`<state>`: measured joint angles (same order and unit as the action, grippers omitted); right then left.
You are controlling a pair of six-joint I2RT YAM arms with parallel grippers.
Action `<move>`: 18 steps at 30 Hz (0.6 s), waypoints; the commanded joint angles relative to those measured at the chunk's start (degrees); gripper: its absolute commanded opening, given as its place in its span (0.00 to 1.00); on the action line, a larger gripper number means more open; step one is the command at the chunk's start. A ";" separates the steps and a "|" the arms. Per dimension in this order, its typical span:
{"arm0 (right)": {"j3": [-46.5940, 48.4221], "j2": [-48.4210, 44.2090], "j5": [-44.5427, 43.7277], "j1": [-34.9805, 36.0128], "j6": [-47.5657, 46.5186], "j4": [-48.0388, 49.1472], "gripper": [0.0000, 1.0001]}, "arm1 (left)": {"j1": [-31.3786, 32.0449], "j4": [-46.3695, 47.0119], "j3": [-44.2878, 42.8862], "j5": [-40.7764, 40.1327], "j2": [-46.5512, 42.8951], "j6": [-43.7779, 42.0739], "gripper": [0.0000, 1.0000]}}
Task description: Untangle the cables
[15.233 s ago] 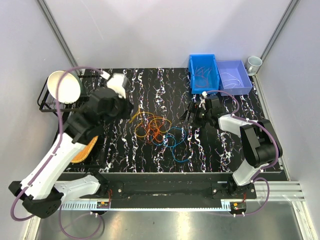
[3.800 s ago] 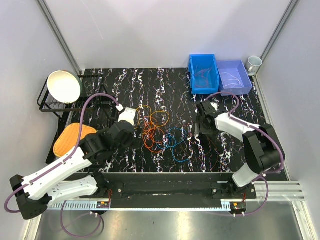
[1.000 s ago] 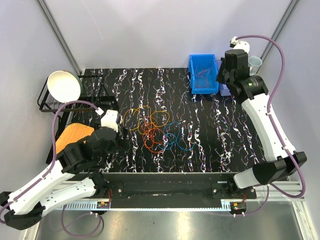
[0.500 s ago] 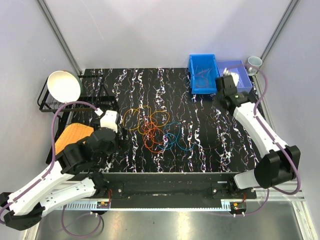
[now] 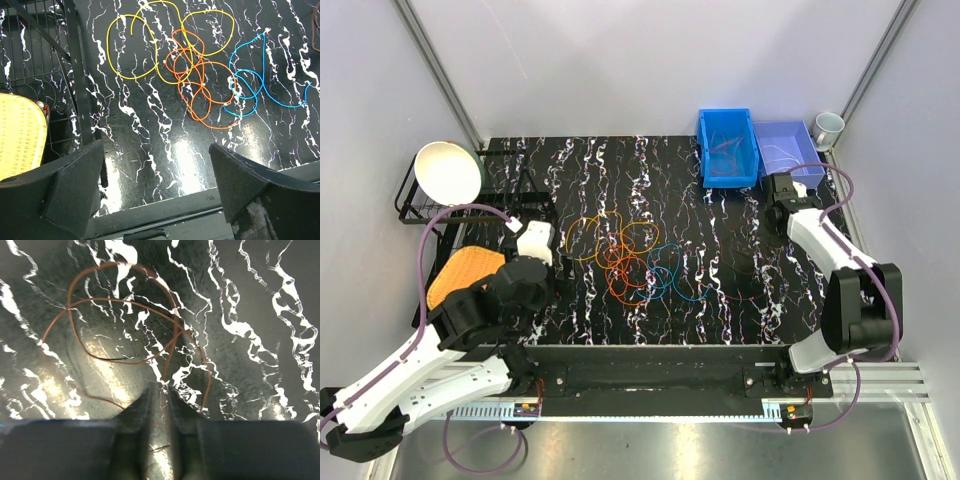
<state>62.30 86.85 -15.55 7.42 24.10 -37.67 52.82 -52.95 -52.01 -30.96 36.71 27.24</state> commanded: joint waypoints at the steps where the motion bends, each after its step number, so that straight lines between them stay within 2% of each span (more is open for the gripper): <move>1: -0.95 2.35 0.00 -0.83 0.16 2.69 0.35 | -0.17 2.76 -0.02 -1.56 -0.41 -0.09 0.90; 2: -1.22 2.36 -0.44 -1.44 0.42 2.86 0.38 | -0.17 2.76 0.06 -1.47 -0.41 -0.17 0.90; 3: -1.48 2.36 -0.44 -1.79 1.03 3.04 0.49 | -0.17 2.76 -0.02 -1.47 -0.32 -0.09 0.90; 6: -2.54 1.22 0.17 -2.93 2.88 3.83 0.81 | -0.17 2.76 0.06 -1.30 -0.32 -0.17 0.90; 7: -2.89 0.70 0.34 -2.94 3.32 4.18 0.99 | -0.17 2.76 -0.02 -1.30 -0.32 -0.26 0.90; 18: -7.02 3.49 2.02 -5.93 5.17 8.22 0.99 | -0.17 3.03 0.24 -1.12 -1.55 -0.44 0.90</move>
<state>55.77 88.92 -14.76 2.50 28.01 -32.71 52.82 -52.86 -51.96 -30.94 35.99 27.22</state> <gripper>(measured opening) 0.993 0.904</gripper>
